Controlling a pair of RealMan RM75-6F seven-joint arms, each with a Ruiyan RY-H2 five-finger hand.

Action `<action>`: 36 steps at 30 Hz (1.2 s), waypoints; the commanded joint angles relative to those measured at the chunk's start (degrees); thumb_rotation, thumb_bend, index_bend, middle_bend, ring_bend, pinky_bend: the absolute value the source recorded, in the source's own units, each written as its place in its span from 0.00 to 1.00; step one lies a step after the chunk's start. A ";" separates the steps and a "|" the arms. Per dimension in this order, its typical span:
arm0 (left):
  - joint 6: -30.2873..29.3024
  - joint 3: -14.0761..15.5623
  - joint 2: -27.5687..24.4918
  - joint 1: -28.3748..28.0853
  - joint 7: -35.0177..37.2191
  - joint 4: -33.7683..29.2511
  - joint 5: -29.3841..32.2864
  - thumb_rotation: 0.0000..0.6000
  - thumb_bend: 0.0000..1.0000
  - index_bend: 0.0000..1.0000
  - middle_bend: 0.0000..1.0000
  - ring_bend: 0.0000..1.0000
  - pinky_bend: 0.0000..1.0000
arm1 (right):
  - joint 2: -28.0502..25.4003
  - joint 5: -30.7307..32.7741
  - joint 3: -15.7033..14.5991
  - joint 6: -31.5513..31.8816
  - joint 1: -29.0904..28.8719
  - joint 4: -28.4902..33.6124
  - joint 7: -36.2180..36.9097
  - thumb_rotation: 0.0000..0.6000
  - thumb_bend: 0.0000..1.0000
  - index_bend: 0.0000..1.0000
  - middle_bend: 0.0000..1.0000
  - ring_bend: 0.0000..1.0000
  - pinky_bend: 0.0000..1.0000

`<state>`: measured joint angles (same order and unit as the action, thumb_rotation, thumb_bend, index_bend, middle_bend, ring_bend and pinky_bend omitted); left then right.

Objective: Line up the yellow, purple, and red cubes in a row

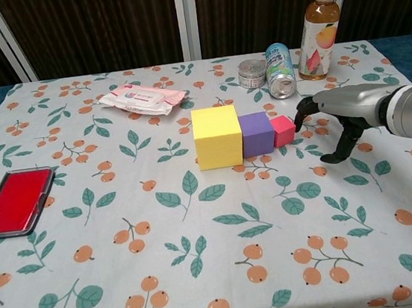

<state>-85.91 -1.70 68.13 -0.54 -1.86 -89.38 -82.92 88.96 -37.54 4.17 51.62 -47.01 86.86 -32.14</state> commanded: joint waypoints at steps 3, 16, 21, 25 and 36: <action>0.10 0.07 0.01 0.03 0.03 0.07 0.08 1.00 0.14 0.17 0.19 0.14 0.16 | 0.66 0.13 0.30 0.05 -0.33 -0.68 -0.15 1.00 0.23 0.23 0.01 0.00 0.00; 0.03 0.11 0.10 0.15 0.34 0.33 0.16 1.00 0.14 0.17 0.19 0.14 0.16 | 2.80 0.76 0.73 0.06 -1.56 -1.55 -1.39 1.00 0.23 0.23 0.00 0.00 0.00; 0.05 0.03 0.06 0.14 0.46 0.43 0.25 1.00 0.14 0.17 0.19 0.14 0.16 | 3.14 1.05 0.81 0.21 -1.83 -1.69 -1.79 1.00 0.23 0.23 0.00 0.00 0.00; -0.01 0.05 0.10 0.14 0.52 0.51 0.12 1.00 0.14 0.17 0.19 0.14 0.16 | 3.29 1.04 0.84 0.36 -1.93 -1.61 -1.91 1.00 0.23 0.23 0.00 0.00 0.00; -0.19 0.03 0.08 0.15 0.56 0.49 -0.06 1.00 0.14 0.17 0.19 0.14 0.16 | -1.88 -2.03 0.24 3.64 0.31 3.16 -0.59 1.00 0.23 0.23 0.00 0.00 0.00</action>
<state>-86.09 -1.66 68.20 -0.37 -1.30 -88.88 -82.96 88.85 -38.50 4.61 54.13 -47.59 88.45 -33.33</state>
